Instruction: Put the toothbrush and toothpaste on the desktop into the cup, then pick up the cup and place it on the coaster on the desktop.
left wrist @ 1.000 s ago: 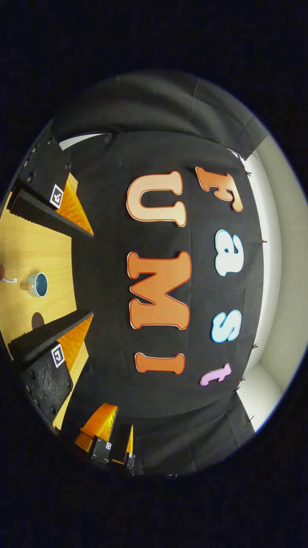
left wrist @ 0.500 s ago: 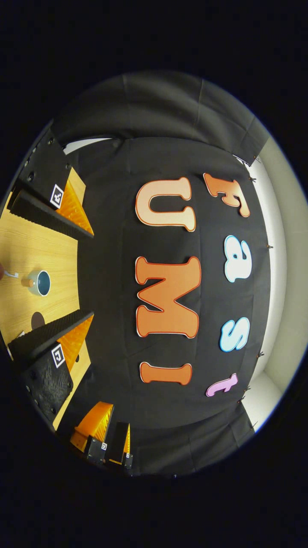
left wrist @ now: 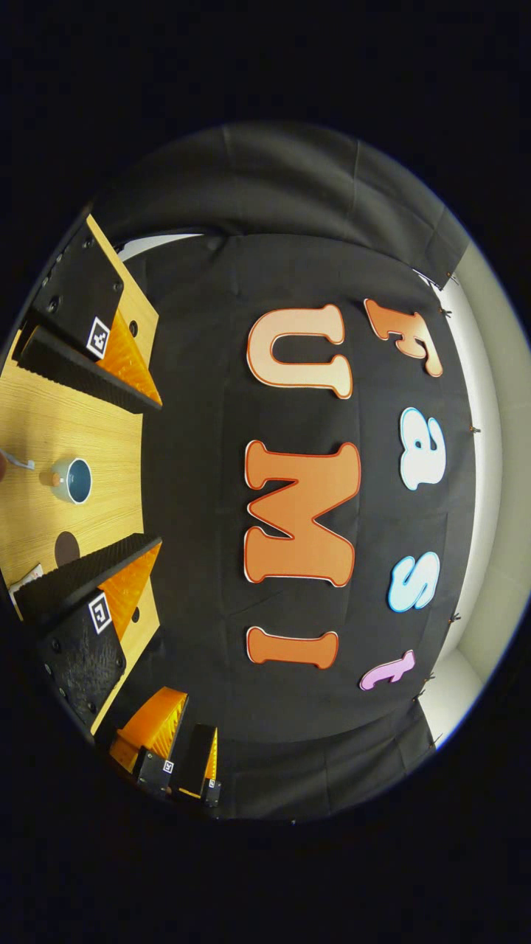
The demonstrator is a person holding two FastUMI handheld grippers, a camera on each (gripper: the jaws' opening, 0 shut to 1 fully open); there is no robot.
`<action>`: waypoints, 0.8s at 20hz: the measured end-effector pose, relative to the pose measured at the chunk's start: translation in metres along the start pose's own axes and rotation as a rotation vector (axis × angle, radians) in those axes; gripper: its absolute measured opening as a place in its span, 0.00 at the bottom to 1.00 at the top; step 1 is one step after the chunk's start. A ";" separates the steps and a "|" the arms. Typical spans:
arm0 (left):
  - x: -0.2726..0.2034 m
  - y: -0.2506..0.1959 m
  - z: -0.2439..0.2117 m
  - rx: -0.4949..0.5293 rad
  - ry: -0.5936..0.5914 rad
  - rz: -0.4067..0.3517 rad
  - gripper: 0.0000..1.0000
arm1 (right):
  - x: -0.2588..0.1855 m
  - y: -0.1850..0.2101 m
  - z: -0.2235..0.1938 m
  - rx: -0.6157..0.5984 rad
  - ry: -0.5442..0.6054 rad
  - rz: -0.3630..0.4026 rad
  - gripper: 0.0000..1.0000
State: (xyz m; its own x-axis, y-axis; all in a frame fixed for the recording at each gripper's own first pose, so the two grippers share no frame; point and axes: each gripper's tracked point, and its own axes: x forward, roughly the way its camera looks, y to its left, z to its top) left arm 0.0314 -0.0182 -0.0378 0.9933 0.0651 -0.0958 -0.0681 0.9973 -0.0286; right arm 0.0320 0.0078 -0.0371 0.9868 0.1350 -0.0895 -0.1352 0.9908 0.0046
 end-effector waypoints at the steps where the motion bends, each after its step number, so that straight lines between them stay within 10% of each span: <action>1: 0.002 0.000 -0.007 0.002 0.022 -0.004 0.99 | 0.000 -0.001 -0.005 0.001 0.020 -0.001 0.99; 16: -0.007 -0.005 -0.083 0.030 0.247 0.041 0.99 | 0.000 0.012 -0.085 0.049 0.282 0.127 0.99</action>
State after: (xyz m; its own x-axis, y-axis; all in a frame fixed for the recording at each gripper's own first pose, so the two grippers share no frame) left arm 0.0169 -0.0265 -0.1199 0.9364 0.0982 -0.3368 -0.1010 0.9948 0.0092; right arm 0.0229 0.0190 -0.1215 0.8976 0.2570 -0.3582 -0.2445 0.9663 0.0806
